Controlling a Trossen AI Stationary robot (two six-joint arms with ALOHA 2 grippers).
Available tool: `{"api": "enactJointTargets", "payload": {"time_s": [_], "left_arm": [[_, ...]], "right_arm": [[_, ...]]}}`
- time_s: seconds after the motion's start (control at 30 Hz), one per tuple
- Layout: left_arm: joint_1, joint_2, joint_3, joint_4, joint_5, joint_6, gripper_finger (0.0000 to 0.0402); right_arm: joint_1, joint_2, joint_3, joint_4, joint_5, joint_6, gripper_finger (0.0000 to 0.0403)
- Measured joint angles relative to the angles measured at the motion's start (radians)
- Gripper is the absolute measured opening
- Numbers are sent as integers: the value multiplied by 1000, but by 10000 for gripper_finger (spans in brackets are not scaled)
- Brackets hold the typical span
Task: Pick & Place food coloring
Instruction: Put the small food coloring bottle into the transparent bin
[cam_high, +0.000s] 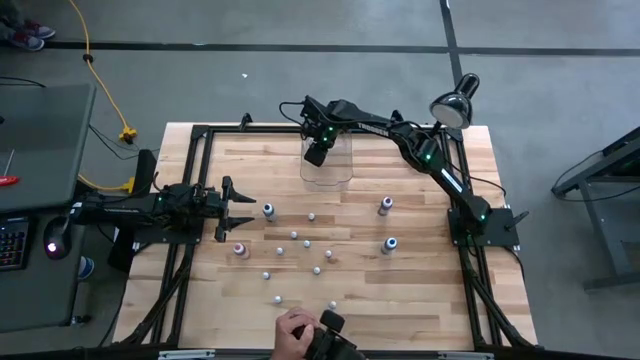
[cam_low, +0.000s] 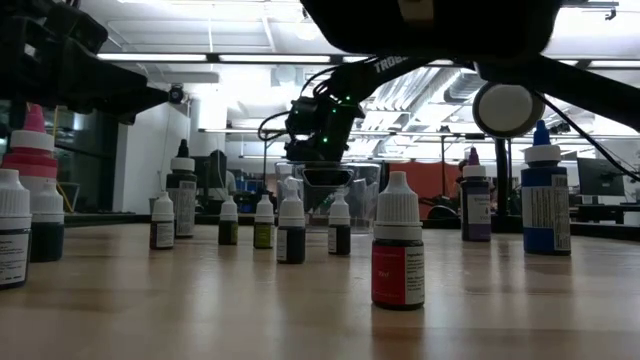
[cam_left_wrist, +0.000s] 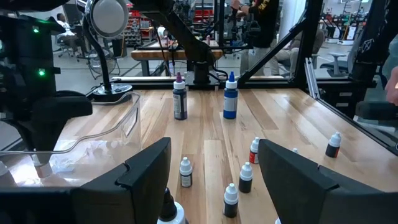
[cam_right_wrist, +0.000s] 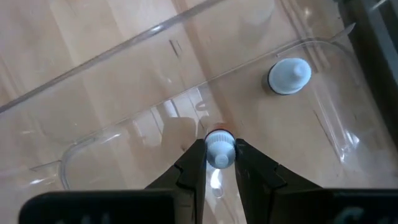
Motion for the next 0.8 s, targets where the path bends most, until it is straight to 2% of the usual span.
{"api": "enactJointTargets", "payload": {"time_s": [0.8], "left_arm": [[0, 0, 0, 0, 0, 0, 239]], "right_arm": [[13, 3, 0, 15, 8, 14, 65]]}}
